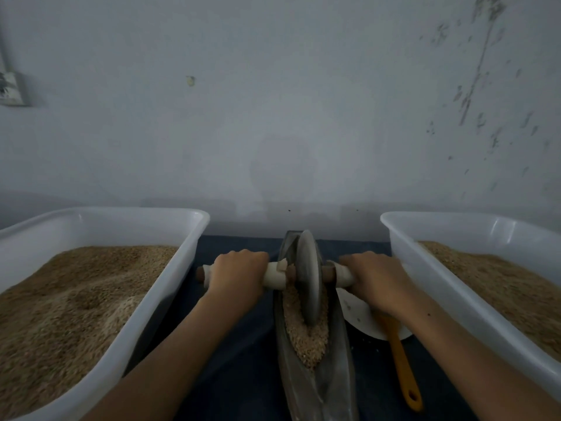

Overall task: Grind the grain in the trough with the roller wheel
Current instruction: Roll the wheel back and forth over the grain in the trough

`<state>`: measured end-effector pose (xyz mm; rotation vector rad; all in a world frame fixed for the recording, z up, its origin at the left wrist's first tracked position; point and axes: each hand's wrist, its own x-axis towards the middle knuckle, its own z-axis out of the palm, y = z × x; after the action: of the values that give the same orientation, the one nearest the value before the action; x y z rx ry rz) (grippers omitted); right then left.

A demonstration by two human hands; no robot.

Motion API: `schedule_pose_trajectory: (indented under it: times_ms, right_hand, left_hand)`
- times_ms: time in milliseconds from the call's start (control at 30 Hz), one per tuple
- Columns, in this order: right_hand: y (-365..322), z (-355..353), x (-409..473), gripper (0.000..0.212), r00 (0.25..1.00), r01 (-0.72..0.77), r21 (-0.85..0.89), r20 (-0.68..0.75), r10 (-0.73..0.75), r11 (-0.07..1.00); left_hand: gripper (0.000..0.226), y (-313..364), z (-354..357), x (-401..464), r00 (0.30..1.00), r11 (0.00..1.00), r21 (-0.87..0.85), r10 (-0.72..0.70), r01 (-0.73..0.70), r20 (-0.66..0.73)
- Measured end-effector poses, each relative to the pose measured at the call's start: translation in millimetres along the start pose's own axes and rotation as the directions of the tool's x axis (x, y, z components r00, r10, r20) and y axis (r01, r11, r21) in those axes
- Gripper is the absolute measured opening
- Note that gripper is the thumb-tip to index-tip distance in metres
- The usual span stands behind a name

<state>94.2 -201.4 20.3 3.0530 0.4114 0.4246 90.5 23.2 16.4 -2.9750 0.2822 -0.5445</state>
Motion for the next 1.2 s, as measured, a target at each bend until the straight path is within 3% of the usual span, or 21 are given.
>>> schedule_pose_trajectory:
  times_ms: [100,167,300,433,533,600,733,833,900,1033,1133,1200]
  right_hand:
    - [-1.3,5.4,-0.9,0.005,0.994,-0.008,0.005,-0.108,0.008,1.0]
    - [-0.3,4.8,-1.1,0.006,0.996,0.003,0.01,-0.089,-0.002,1.0]
    - [2.8,-7.2,-0.7,0.006,0.995,0.049,0.01,0.091,-0.05,0.999]
    - [2.6,-20.5,-0.6,0.018,0.94,0.042,0.02,0.338,-0.046,0.999]
    - [0.3,-22.6,-1.3,0.018,0.928,0.041,0.007,0.371,-0.04,0.999]
    - [-0.7,-19.9,-0.5,0.017,0.947,0.043,-0.019,0.319,-0.035,0.999]
    - [-1.7,-4.9,0.0,0.006,0.998,0.016,-0.01,0.062,-0.015,1.0]
    - [-1.8,7.5,0.6,0.006,0.993,-0.011,-0.007,-0.115,0.01,1.0]
    - [-2.2,11.0,1.3,0.003,0.985,-0.01,-0.022,-0.17,0.006,1.0]
    - [1.1,5.1,1.3,0.008,0.999,0.011,-0.009,-0.046,-0.011,1.0]
    - [2.9,-6.1,0.6,0.004,0.987,0.034,0.006,0.154,-0.035,0.999]
    - [3.1,-13.5,-0.3,0.012,0.954,0.028,0.026,0.296,-0.034,0.999]
  left_hand:
    - [0.022,2.6,2.1,-0.4,0.996,0.999,0.033,-0.01,0.013,-0.092]
    - [0.022,1.9,1.7,-1.4,0.997,1.0,0.026,-0.015,0.017,-0.078]
    - [0.025,-2.0,-4.6,-1.9,0.999,0.999,0.036,0.029,-0.031,0.043]
    - [0.034,-3.7,-15.7,-2.2,0.966,0.999,0.0,0.045,-0.046,0.256]
    - [0.036,-3.8,-17.4,-4.3,0.942,1.0,-0.019,0.028,-0.023,0.333]
    - [0.034,-3.4,-15.5,-4.2,0.951,1.0,-0.016,0.007,-0.003,0.308]
    - [0.022,-0.1,-9.2,-3.5,0.991,0.999,-0.025,-0.017,0.02,0.132]
    - [0.021,2.9,-3.2,-4.2,0.999,0.999,-0.018,-0.038,0.038,-0.025]
    - [0.022,3.3,-1.3,-5.0,0.997,0.999,-0.025,-0.041,0.039,-0.059]
    - [0.023,2.7,-3.1,-5.6,0.999,0.999,-0.003,-0.037,0.037,-0.016]
    - [0.026,2.7,-7.6,-5.2,0.997,0.999,0.04,-0.014,0.011,0.08]
    - [0.029,1.6,-11.2,-5.1,0.987,0.999,0.044,0.009,-0.016,0.16]
